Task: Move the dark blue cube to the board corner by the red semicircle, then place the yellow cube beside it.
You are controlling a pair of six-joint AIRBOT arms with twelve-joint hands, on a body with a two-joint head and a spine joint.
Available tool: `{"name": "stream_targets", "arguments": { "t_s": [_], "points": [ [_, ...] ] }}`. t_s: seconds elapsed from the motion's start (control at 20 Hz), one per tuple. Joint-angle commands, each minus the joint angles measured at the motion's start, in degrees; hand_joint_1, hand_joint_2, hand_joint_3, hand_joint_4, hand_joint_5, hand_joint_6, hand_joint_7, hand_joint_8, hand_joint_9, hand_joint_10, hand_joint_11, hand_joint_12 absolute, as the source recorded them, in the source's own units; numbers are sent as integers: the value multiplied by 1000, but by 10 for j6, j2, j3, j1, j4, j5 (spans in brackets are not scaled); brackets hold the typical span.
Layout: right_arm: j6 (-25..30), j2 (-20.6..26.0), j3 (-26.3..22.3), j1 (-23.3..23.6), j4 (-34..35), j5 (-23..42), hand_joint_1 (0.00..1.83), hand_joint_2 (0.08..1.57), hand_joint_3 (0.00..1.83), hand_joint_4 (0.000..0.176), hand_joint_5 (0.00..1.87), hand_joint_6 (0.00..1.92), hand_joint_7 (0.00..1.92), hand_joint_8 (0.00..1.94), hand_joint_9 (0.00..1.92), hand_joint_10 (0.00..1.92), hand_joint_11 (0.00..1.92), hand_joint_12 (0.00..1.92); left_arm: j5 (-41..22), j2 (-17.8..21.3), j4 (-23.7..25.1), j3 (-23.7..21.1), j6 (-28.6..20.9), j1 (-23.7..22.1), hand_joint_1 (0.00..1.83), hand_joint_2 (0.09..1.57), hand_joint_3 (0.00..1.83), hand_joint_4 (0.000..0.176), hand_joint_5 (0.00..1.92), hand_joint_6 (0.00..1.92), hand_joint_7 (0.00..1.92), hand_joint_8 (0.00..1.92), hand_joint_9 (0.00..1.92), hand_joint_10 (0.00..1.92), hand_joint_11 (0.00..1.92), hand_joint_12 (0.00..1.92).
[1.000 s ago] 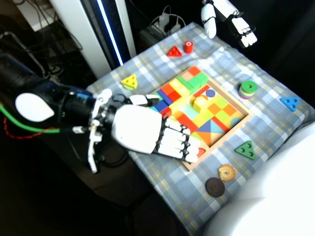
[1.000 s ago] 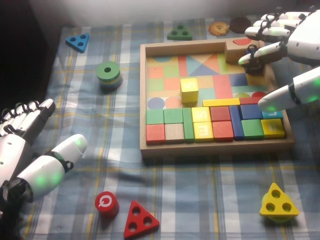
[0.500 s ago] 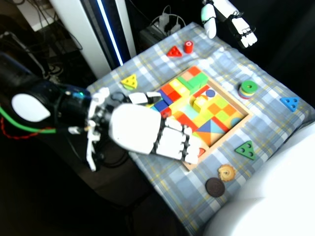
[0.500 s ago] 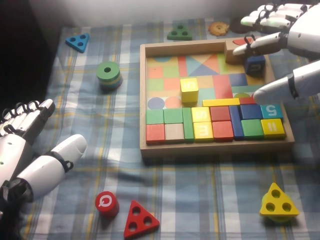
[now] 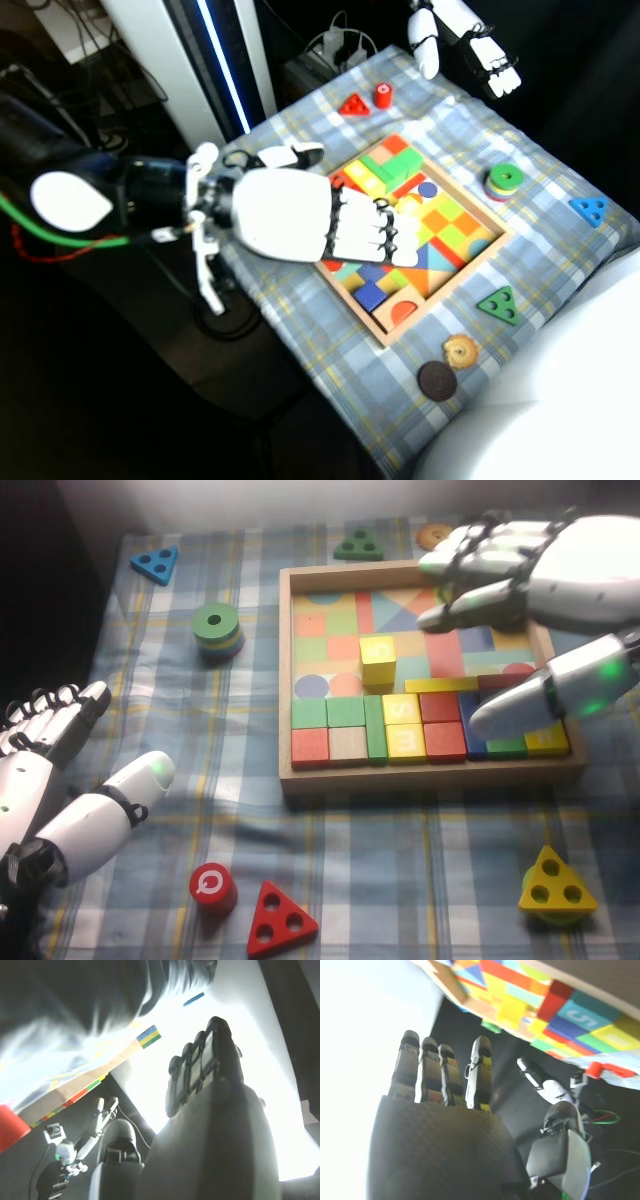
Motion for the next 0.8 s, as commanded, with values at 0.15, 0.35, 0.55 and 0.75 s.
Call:
{"name": "stream_targets", "arguments": {
  "t_s": [0.15, 0.35, 0.55, 0.75],
  "points": [
    [6, -25, 11, 12, 8, 53, 0, 794, 0, 113, 459, 22, 7, 2, 0, 0, 0, 0, -64, -1, 26, 1, -3, -2, 0, 1180, 3, 17, 136, 0, 83, 2, 13, 2, 0, 0],
    [6, -43, 23, 16, 6, 53, 0, 805, 0, 114, 429, 3, 5, 1, 0, 0, 0, 0, -63, -2, 26, 1, -3, -2, 0, 1172, 0, 22, 136, 0, 90, 3, 12, 1, 0, 0],
    [6, -56, 35, 17, 6, 53, 0, 815, 0, 127, 387, 0, 0, 0, 0, 0, 0, 0, -62, -2, 26, 1, -3, -2, 0, 1179, 2, 0, 155, 7, 87, 2, 26, 6, 0, 0],
    [6, -63, 39, 18, 6, 52, 0, 842, 10, 86, 380, 0, 0, 0, 0, 0, 0, 0, -62, -1, 25, 3, -3, -2, 0, 1167, 0, 24, 141, 0, 78, 0, 15, 0, 0, 0]
  ]
}}
